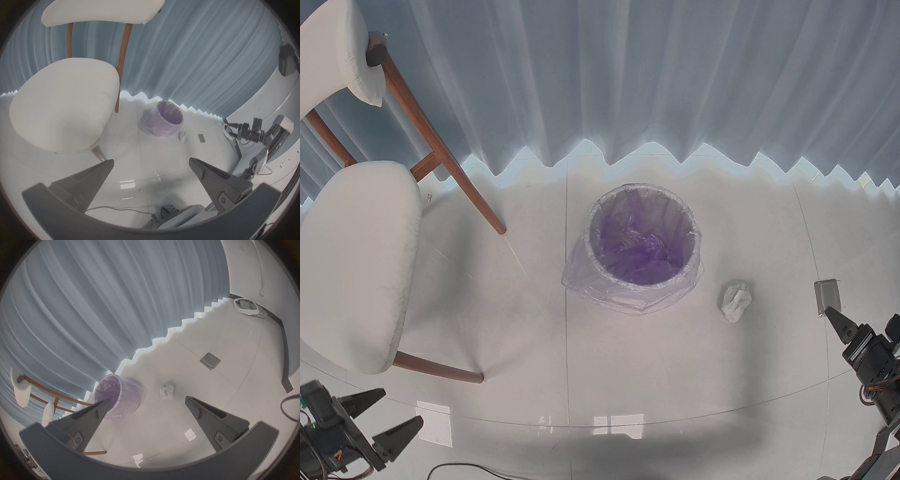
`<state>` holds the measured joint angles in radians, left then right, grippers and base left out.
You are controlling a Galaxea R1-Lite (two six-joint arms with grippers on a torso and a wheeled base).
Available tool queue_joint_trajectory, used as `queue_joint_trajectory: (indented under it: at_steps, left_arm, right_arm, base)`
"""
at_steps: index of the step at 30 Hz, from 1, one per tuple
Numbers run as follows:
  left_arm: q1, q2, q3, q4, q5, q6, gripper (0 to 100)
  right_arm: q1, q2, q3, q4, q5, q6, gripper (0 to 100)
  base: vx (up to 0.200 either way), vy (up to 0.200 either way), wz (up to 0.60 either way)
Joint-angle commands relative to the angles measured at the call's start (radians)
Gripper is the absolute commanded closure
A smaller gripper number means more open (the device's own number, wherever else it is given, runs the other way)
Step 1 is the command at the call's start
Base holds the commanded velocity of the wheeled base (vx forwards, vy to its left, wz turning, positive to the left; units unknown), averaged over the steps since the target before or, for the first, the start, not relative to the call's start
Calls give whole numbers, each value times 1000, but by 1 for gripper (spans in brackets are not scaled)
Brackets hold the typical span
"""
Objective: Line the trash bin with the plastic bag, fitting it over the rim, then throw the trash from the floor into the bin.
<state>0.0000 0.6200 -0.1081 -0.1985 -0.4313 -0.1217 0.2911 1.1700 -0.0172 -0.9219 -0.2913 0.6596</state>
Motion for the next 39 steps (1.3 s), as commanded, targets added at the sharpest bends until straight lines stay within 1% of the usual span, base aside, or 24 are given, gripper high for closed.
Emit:
queue_joint_trajectory:
  at_steps: [1,3,6,8,12,16,17,19,21,23,24,25,27,28,29,30,31,34,36,39]
  left_arm:
    - [-143,395,-147,-197,-12,-73,0]
    - [-206,481,-150,-229,-20,-76,0]
    - [-259,596,-151,-272,-89,-90,0]
    - [-272,672,-179,-300,-124,-107,0]
    - [-285,817,-277,-331,-126,-174,0]
    - [-287,945,-371,-361,-119,-274,0]
    - [-287,954,-375,-364,-119,-282,0]
    - [-293,1023,-390,-394,-113,-358,0]
    - [-311,1064,-387,-432,-78,-397,0]
    - [-339,1107,-384,-483,-20,-440,0]
    - [-359,1152,-386,-555,52,-498,0]
    - [-374,1187,-390,-611,105,-544,0]
    - [-407,1276,-401,-765,233,-647,0]
    - [-407,1276,-401,-765,233,-647,0]
    - [-446,1371,-410,-958,371,-727,0]
    - [-465,1411,-407,-1052,419,-748,0]
    - [-477,1442,-404,-1125,447,-754,0]
    - [-495,1537,-390,-1288,470,-751,0]
    - [-497,1581,-387,-1335,479,-751,0]
    - [-495,1617,-398,-1348,499,-756,0]
  right_arm:
    - [-21,5,17,2,0,-1,0]
    - [-29,5,17,3,0,-1,0]
    - [-29,3,17,2,0,-3,0]
    - [-30,3,17,2,0,-5,0]
    - [-33,7,17,3,0,-5,0]
    - [-53,8,17,6,-2,-6,0]
    - [-56,8,17,5,-2,-6,0]
    - [-70,7,17,6,-2,-9,0]
    - [-79,7,17,6,-2,-9,0]
    - [-81,7,17,11,-2,-9,0]
    - [-86,7,17,20,-2,-9,0]
    - [-87,7,17,26,0,-9,0]
    - [-90,7,17,34,0,-8,0]
    - [-90,7,17,34,0,-8,0]
    - [-93,8,17,34,-2,-8,0]
    - [-93,8,17,34,-2,-8,0]
    - [-96,8,17,35,-2,-8,0]
    - [-104,7,17,41,-3,-8,0]
    - [-118,7,17,49,-3,-9,0]
    - [-121,5,17,49,-5,-9,0]
  base:
    - [0,0,0]
    - [0,0,0]
    - [0,0,0]
    - [0,0,0]
    - [0,0,0]
    - [0,0,0]
    - [0,0,0]
    - [0,0,0]
    - [0,0,0]
    - [0,0,0]
    - [0,0,0]
    - [0,0,0]
    - [0,0,0]
    - [0,0,0]
    - [0,0,0]
    - [0,0,0]
    - [0,0,0]
    - [0,0,0]
    - [0,0,0]
    - [0,0,0]
